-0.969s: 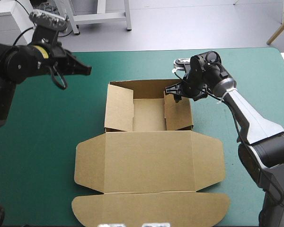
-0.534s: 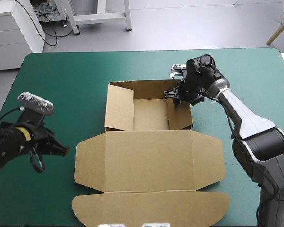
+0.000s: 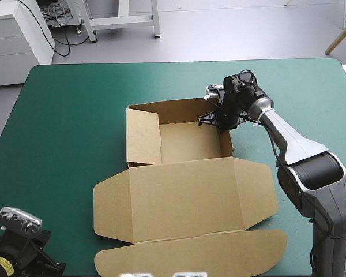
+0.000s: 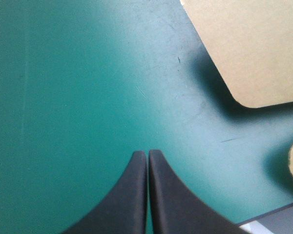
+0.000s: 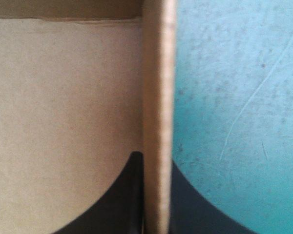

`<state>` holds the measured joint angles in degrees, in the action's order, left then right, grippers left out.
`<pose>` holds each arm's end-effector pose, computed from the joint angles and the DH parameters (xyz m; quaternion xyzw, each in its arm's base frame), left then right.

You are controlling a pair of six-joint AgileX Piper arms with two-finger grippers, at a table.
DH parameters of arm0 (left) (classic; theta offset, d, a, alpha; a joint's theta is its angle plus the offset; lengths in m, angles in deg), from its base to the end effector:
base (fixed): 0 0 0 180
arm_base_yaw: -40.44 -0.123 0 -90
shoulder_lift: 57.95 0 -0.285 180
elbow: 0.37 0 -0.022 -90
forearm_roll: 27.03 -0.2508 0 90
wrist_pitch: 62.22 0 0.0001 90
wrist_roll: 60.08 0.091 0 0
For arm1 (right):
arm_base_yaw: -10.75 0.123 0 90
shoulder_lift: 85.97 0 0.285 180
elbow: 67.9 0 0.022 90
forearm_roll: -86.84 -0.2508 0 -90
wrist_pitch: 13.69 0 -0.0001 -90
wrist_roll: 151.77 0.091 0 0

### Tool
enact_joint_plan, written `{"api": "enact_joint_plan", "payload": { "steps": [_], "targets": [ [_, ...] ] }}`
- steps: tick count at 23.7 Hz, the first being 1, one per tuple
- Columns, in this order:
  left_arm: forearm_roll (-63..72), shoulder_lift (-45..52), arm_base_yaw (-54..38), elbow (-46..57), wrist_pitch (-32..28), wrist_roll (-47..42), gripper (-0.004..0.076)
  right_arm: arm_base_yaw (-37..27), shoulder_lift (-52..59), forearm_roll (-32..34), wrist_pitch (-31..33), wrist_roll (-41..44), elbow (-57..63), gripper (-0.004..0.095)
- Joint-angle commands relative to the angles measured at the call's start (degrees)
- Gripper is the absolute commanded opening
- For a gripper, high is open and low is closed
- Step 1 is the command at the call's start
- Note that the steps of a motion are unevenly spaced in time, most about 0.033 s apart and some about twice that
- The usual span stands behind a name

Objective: Fold the box

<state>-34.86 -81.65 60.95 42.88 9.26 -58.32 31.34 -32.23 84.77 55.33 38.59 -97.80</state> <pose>0.0240 0.0036 0.2886 0.1775 0.9157 0.0096 0.3604 0.4137 0.1587 0.2589 -0.0842 0.9881 0.0509 0.1179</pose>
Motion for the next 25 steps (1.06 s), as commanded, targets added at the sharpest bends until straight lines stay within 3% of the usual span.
{"api": "enact_joint_plan", "payload": {
  "steps": [1,4,7,12,15,22,25],
  "targets": [
    [1.9,6.3,0.1,2.5,2.3,0.1,-0.001,-0.3,3.3,1.6,-0.1,-1.2,-1.7,-0.0019],
    [2.4,9.4,0.1,3.3,2.3,0.1,-0.001,-2.9,4.2,4.7,-0.1,-1.5,-2.8,-0.0019],
    [1.9,9.5,0.1,3.3,2.3,0.1,-0.001,-10.1,5.9,6.6,-0.1,-4.1,-3.5,-0.0019],
    [1.9,9.5,0.1,3.3,2.3,0.1,-0.001,-29.8,8.3,9.2,-0.1,-8.2,-3.5,-0.0019],
    [1.9,9.5,0.1,3.3,2.3,0.1,-0.001,-37.5,8.4,9.0,-0.1,-8.2,-3.5,-0.0019],
    [1.9,9.5,0.1,3.3,2.3,0.1,-0.001,-48.1,8.4,9.7,-0.1,-8.2,-3.5,-0.0017],
    [1.9,9.5,0.1,3.3,2.3,0.1,-0.001,-50.6,8.4,10.1,-0.1,-8.2,-3.2,0.0063]
  ]
}}
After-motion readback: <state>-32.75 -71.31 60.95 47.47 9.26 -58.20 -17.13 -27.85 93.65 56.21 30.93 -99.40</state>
